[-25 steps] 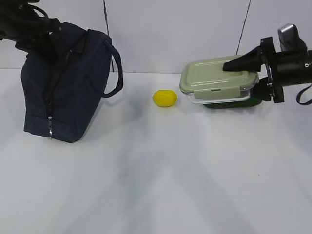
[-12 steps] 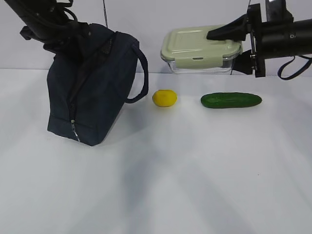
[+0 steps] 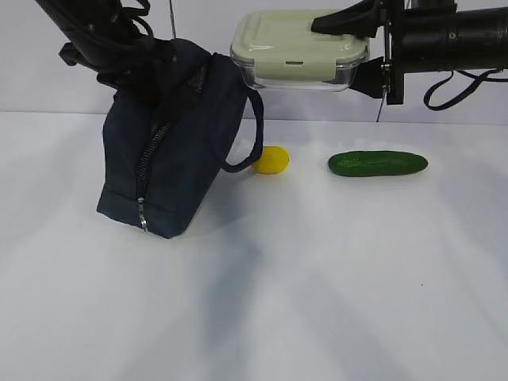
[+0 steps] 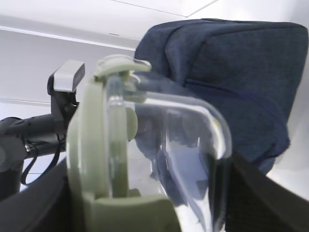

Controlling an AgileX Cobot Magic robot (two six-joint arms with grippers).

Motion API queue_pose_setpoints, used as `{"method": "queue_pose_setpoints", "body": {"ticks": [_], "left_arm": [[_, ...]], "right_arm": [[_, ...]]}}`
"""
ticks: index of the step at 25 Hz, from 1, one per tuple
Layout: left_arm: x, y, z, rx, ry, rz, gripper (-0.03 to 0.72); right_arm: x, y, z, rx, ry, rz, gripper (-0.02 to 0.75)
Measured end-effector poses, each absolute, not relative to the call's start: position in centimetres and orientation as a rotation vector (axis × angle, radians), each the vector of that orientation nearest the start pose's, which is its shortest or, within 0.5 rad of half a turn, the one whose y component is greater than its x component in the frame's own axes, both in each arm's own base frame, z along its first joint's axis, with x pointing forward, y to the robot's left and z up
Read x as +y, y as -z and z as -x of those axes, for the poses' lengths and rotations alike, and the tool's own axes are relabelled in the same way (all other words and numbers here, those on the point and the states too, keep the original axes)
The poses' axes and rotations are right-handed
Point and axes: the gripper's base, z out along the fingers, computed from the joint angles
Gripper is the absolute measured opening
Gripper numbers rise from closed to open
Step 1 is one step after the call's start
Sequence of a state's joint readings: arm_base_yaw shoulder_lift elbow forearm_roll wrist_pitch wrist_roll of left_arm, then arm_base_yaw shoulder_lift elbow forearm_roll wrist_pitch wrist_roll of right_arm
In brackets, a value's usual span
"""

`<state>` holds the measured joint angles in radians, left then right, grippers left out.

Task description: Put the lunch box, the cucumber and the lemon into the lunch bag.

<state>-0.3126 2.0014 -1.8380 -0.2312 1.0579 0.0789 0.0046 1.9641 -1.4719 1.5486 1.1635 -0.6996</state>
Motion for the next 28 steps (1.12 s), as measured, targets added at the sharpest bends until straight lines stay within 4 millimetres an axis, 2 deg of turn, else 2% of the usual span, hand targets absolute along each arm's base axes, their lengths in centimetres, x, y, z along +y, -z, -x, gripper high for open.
{"method": "queue_pose_setpoints", "body": {"ticks": [8,11,16,28], "left_arm": [[-17.4,-28.7,-41.1,2.639,0.396,-0.463,0.01],[-17.7,-28.8,-41.1,2.631,0.4,-0.466,0.01],[-18.3,-28.8,-40.8,2.629,0.406,-0.479,0.01],[-19.2,-28.8,-40.4,2.625,0.413,-0.505,0.01]], "right_arm": [[9.2,-28.0,-41.6,2.063,-1.731,-0.068,0.524],[9.3,-28.3,-41.7,2.029,-1.759,-0.092,0.524],[10.8,-28.3,-41.4,2.034,-1.777,-0.052,0.524],[11.7,-28.2,-41.2,2.041,-1.75,-0.003,0.524]]}}
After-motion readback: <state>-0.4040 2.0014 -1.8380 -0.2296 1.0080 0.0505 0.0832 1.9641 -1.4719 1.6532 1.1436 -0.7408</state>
